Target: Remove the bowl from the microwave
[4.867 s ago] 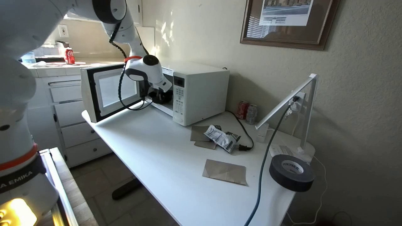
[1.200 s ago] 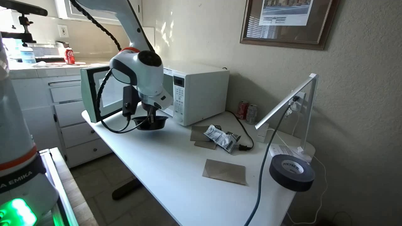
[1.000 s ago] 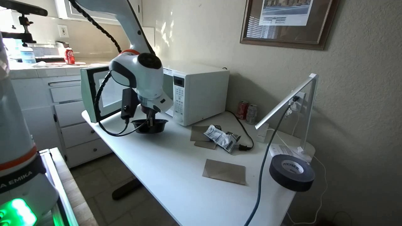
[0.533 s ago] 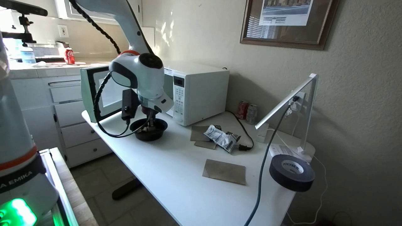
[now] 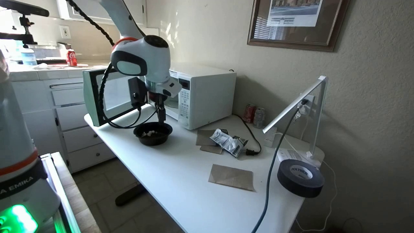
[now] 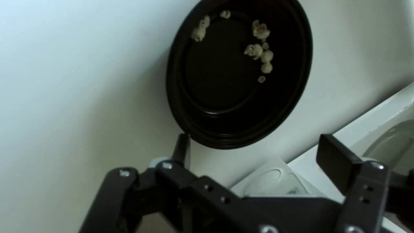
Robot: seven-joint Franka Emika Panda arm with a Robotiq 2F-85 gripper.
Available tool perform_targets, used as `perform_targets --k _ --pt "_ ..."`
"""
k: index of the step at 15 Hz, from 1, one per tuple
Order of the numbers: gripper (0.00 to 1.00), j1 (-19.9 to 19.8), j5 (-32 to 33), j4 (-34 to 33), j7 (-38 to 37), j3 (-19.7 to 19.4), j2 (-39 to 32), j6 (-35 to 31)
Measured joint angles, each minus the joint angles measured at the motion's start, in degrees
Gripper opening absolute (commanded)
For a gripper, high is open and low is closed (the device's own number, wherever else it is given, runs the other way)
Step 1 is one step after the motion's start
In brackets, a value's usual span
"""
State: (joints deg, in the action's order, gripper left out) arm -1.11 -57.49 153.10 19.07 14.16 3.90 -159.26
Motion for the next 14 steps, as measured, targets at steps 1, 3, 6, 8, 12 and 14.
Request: perform_targets --k 1,3,6,8,12,14 --pt "1.00 0.8 2.6 -0.3 -2.3 -0.1 1.3 0.6" --pt "1.00 2.7 8.7 -1.2 -7.6 -0.6 3.8 2.6" --pt "1.00 4.1 19.9 -3.4 -15.7 -1.1 6.3 8.8" --pt "1.00 4.5 27.0 -5.5 -20.0 -1.5 6.9 13.7" --pt "1.00 5.0 36.0 -9.1 -25.2 -1.8 6.9 21.3" --pt "1.00 5.0 36.5 -9.2 -25.3 -1.8 6.8 21.4"
